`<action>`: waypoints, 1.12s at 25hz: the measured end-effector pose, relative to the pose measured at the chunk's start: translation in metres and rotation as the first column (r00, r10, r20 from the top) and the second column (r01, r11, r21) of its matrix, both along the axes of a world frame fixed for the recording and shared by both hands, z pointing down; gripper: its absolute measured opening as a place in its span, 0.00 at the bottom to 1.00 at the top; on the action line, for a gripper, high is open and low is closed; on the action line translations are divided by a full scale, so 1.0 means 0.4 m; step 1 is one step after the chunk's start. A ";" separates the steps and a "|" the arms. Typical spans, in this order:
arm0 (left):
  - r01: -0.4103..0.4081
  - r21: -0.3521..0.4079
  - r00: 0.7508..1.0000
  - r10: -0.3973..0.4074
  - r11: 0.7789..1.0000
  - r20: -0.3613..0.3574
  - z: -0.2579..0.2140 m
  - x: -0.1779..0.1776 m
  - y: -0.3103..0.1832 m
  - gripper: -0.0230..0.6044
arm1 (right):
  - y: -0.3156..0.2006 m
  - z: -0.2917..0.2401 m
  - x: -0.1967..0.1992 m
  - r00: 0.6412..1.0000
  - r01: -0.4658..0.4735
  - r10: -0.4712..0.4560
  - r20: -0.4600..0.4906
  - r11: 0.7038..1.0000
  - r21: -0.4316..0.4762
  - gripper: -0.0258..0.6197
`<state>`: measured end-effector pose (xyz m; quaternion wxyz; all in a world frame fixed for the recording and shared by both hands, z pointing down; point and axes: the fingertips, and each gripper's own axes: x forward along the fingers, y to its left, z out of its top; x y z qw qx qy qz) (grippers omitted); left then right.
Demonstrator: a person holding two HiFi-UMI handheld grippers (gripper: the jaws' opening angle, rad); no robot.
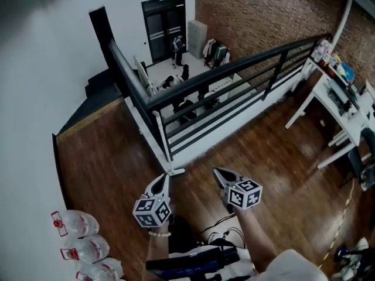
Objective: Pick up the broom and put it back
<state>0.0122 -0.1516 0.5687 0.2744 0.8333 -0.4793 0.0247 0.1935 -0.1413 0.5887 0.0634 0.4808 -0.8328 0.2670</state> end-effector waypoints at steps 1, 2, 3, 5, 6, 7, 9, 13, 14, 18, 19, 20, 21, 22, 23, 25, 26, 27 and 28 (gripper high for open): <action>0.002 0.008 1.000 -0.002 1.000 0.009 -0.011 0.026 0.045 0.03 | 0.043 -0.017 0.029 1.000 -0.006 0.005 0.011 1.000 0.014 0.05; 0.004 0.016 1.000 -0.005 1.000 0.017 -0.022 0.047 0.089 0.03 | 0.082 -0.033 0.052 1.000 -0.010 0.009 0.022 1.000 0.029 0.05; 0.007 0.023 1.000 -0.008 1.000 0.024 -0.032 0.066 0.131 0.03 | 0.119 -0.049 0.068 0.999 -0.012 0.011 0.032 0.999 0.042 0.05; 0.008 0.030 0.999 -0.009 1.000 0.037 -0.047 0.095 0.211 0.03 | 0.183 -0.076 0.084 0.999 -0.012 0.009 0.046 0.998 0.065 0.05; 0.004 0.032 0.999 -0.006 0.999 0.043 -0.054 0.108 0.247 0.03 | 0.211 -0.087 0.087 0.999 -0.008 0.004 0.050 0.997 0.074 0.05; 0.000 0.033 0.999 -0.001 0.999 0.048 -0.060 0.121 0.278 0.03 | 0.237 -0.098 0.090 0.999 -0.002 -0.002 0.052 0.997 0.082 0.05; -0.014 0.037 0.998 0.012 0.999 0.055 -0.072 0.144 0.324 0.03 | 0.280 -0.120 0.095 0.999 0.011 -0.016 0.052 0.996 0.094 0.05; -0.054 0.050 0.997 0.050 0.997 0.067 -0.088 0.144 0.367 0.03 | 0.350 -0.161 0.060 0.999 0.032 -0.036 0.037 0.992 0.124 0.05; -0.063 0.050 0.996 0.060 0.997 0.067 -0.091 0.139 0.371 0.03 | 0.367 -0.168 0.042 0.999 0.042 -0.046 0.029 0.991 0.127 0.05; -0.094 0.054 0.993 0.090 0.994 0.078 -0.114 0.110 0.375 0.03 | 0.410 -0.177 -0.015 0.999 0.028 -0.031 0.020 0.992 0.123 0.05; -0.098 0.061 0.992 0.093 0.993 0.081 -0.121 0.099 0.375 0.03 | 0.410 -0.179 -0.021 1.000 0.010 -0.014 0.026 0.992 0.122 0.05; -0.100 0.066 0.992 0.094 0.993 0.080 -0.126 0.087 0.374 0.03 | 0.407 -0.182 -0.025 1.000 -0.007 0.004 0.031 0.993 0.122 0.05; -0.099 0.069 0.992 0.094 0.993 0.078 -0.128 0.074 0.373 0.03 | 0.402 -0.183 -0.030 0.999 -0.022 0.018 0.032 0.992 0.121 0.05; -0.098 0.068 0.993 0.092 0.993 0.076 -0.127 0.059 0.372 0.03 | 0.396 -0.183 -0.036 0.999 -0.030 0.027 0.028 0.992 0.120 0.05; -0.095 0.065 0.993 0.090 0.993 0.075 -0.125 0.044 0.373 0.03 | 0.393 -0.182 -0.045 0.999 -0.033 0.031 0.020 0.992 0.118 0.05; -0.091 0.056 0.994 0.087 0.994 0.069 -0.119 0.017 0.376 0.03 | 0.391 -0.186 -0.067 0.999 -0.032 0.032 0.002 0.992 0.118 0.05; -0.089 0.053 0.994 0.086 0.995 0.064 -0.117 0.006 0.377 0.03 | 0.390 -0.189 -0.077 1.000 -0.030 0.031 -0.004 0.992 0.120 0.05; -0.089 0.052 0.995 0.086 0.995 0.060 -0.115 -0.003 0.377 0.03 | 0.388 -0.192 -0.087 1.000 -0.029 0.030 -0.007 0.992 0.122 0.05; -0.089 0.052 0.995 0.086 0.995 0.058 -0.114 -0.010 0.375 0.03 | 0.386 -0.193 -0.095 1.000 -0.029 0.030 -0.008 0.992 0.123 0.05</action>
